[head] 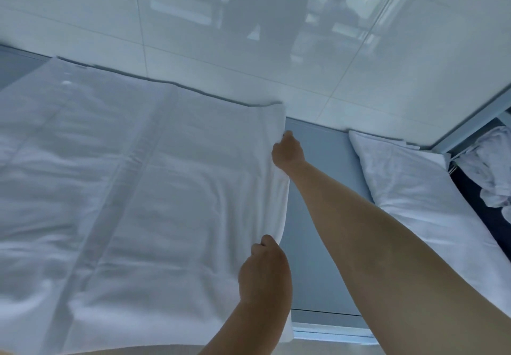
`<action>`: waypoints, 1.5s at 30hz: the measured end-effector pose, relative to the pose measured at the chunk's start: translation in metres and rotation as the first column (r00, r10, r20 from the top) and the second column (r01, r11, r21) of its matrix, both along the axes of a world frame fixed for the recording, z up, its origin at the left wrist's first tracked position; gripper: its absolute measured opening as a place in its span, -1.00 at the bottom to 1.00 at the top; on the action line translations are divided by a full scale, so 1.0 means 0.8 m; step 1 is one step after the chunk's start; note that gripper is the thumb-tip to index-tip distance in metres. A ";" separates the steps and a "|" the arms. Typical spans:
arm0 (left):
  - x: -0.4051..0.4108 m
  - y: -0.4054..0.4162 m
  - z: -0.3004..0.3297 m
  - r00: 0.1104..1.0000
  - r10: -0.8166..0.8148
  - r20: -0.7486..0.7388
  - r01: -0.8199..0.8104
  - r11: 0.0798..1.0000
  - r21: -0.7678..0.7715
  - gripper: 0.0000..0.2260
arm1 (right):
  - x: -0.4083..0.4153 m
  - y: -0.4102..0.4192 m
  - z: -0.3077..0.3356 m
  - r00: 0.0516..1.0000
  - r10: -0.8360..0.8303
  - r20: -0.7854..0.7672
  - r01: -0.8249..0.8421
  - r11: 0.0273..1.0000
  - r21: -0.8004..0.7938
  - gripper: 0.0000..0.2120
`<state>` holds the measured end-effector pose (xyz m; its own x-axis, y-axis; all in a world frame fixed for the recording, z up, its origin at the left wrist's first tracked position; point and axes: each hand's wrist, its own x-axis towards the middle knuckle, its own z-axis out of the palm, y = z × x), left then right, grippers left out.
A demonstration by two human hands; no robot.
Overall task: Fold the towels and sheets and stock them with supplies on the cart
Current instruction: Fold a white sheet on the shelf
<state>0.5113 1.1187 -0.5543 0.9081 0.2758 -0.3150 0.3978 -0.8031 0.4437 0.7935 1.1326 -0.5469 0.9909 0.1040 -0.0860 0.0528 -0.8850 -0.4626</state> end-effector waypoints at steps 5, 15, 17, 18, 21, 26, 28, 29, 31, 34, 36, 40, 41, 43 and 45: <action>-0.004 0.035 0.030 0.997 0.067 0.040 -0.063 0.994 -0.091 -0.70 | -0.007 0.017 0.026 0.995 0.022 0.101 -0.019 0.999 -0.038 -0.64; -0.055 0.170 0.106 0.938 0.120 0.325 -0.116 0.993 -0.031 -0.76 | -0.035 0.134 0.136 0.979 -0.016 0.203 0.018 1.000 -0.011 -0.73; -0.071 0.203 0.117 0.944 0.109 0.310 -0.114 0.994 -0.005 -0.79 | -0.049 0.171 0.153 0.977 -0.018 0.213 0.021 1.000 -0.011 -0.72; -0.078 0.222 0.121 0.947 0.123 0.298 -0.128 0.992 -0.002 -0.80 | -0.056 0.190 0.160 0.976 -0.015 0.219 0.017 1.000 -0.010 -0.71; -0.103 0.284 0.136 0.946 0.163 0.282 -0.168 0.986 -0.007 -0.82 | -0.075 0.246 0.179 0.973 -0.022 0.228 0.021 1.000 0.008 -0.72; -0.144 0.404 0.170 0.920 0.253 0.300 -0.257 0.966 -0.026 -0.73 | -0.109 0.349 0.216 0.969 -0.031 0.244 0.020 0.999 0.047 -0.73; -0.159 0.456 0.181 0.905 0.271 0.329 -0.277 0.960 -0.028 -0.75 | -0.123 0.396 0.231 0.968 -0.014 0.250 0.002 0.999 0.051 -0.72; -0.167 0.482 0.186 0.896 0.279 0.346 -0.287 0.957 -0.028 -0.78 | -0.131 0.421 0.238 0.967 -0.002 0.253 -0.012 0.998 0.056 -0.73; -0.182 0.536 0.190 0.879 0.300 0.369 -0.313 0.949 -0.027 -0.80 | -0.149 0.474 0.252 0.967 0.028 0.254 -0.048 0.996 0.074 -0.75; -0.210 0.623 0.177 0.844 0.395 0.362 -0.404 0.913 -0.055 -0.76 | -0.182 0.562 0.253 0.961 0.094 0.260 -0.124 0.987 0.104 -0.96; -0.231 0.682 0.151 0.830 0.465 0.307 -0.475 0.879 -0.046 -0.76 | -0.209 0.617 0.233 0.964 0.154 0.216 -0.186 0.973 0.137 -0.95; -0.276 0.769 0.069 0.831 0.545 0.110 -0.549 0.836 0.011 -0.84 | -0.259 0.682 0.124 0.943 0.333 0.023 -0.334 0.942 0.037 -0.61; -0.287 0.777 0.047 0.855 0.514 0.066 -0.517 0.855 0.038 -0.77 | -0.273 0.681 0.088 0.934 0.353 -0.045 -0.355 0.934 -0.047 -0.57; -0.304 0.781 0.006 0.899 0.434 0.062 -0.438 0.895 0.084 -0.67 | -0.304 0.659 0.019 0.919 0.373 -0.129 -0.393 0.888 -0.239 -0.53; -0.311 0.781 -0.022 0.915 0.384 0.124 -0.398 0.910 0.117 -0.62 | -0.327 0.627 -0.035 0.906 0.419 -0.068 -0.416 0.847 -0.332 -0.46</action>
